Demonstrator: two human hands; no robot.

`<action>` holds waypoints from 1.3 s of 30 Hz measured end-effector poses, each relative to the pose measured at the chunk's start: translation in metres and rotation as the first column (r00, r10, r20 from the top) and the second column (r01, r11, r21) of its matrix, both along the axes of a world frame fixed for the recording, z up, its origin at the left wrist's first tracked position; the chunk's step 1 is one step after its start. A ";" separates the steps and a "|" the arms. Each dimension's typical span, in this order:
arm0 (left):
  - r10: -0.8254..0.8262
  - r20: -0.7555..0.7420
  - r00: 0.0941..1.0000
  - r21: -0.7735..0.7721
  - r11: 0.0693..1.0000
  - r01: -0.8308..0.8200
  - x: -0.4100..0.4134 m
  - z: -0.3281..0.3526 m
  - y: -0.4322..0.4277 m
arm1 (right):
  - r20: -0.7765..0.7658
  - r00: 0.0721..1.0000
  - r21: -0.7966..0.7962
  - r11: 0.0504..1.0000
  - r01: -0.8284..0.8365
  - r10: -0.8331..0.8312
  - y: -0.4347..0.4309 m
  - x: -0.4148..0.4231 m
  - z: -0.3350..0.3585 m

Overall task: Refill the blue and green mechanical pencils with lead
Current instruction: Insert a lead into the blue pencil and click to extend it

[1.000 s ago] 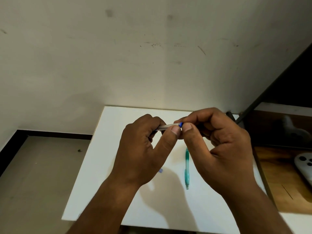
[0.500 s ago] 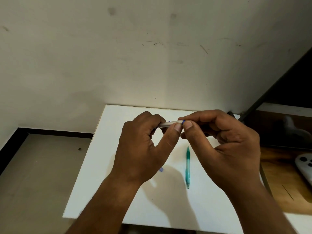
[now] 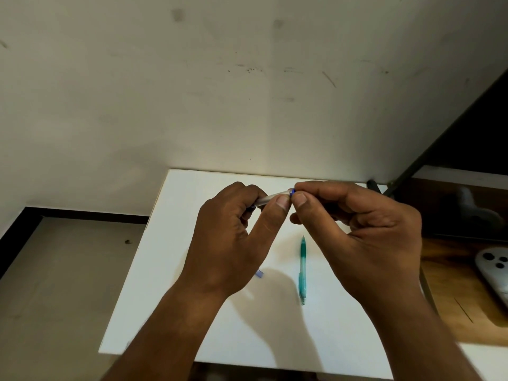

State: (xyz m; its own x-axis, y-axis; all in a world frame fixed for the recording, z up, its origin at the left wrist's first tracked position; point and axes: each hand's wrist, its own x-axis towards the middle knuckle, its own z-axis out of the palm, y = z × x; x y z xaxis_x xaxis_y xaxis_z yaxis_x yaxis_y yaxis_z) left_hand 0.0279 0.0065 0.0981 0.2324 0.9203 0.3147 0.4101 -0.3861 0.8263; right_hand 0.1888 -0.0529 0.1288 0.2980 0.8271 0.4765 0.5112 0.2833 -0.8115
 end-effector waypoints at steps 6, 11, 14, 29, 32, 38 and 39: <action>-0.009 0.006 1.000 -0.035 0.999 0.009 0.000 -0.004 0.002 | -0.014 1.000 -0.006 1.000 -0.006 0.006 0.000 0.001 -0.002; -0.009 -0.002 1.000 -0.078 0.997 0.009 -0.004 -0.003 0.003 | -0.003 1.000 -0.031 0.999 -0.026 0.026 0.000 0.001 -0.001; -0.027 -0.004 1.000 -0.087 0.996 0.026 -0.004 -0.002 0.003 | -0.037 0.999 -0.041 0.999 -0.035 0.033 0.000 0.000 -0.003; -0.069 0.069 0.995 -0.151 0.985 0.079 -0.005 -0.001 0.006 | -0.143 0.990 -0.082 0.996 -0.028 0.016 0.004 -0.001 -0.009; -0.017 0.150 0.989 -0.189 0.981 0.046 -0.008 0.002 0.009 | -0.173 0.983 -0.205 0.978 0.026 -0.062 0.014 0.004 -0.023; 0.067 0.210 0.975 -0.247 0.969 -0.013 -0.010 0.007 0.013 | 0.312 0.909 -0.750 0.659 0.057 0.276 0.020 -0.008 -0.076; 0.072 0.210 0.975 -0.251 0.968 -0.017 -0.011 0.007 0.013 | 0.355 0.879 -0.770 0.633 0.081 0.319 0.019 -0.013 -0.081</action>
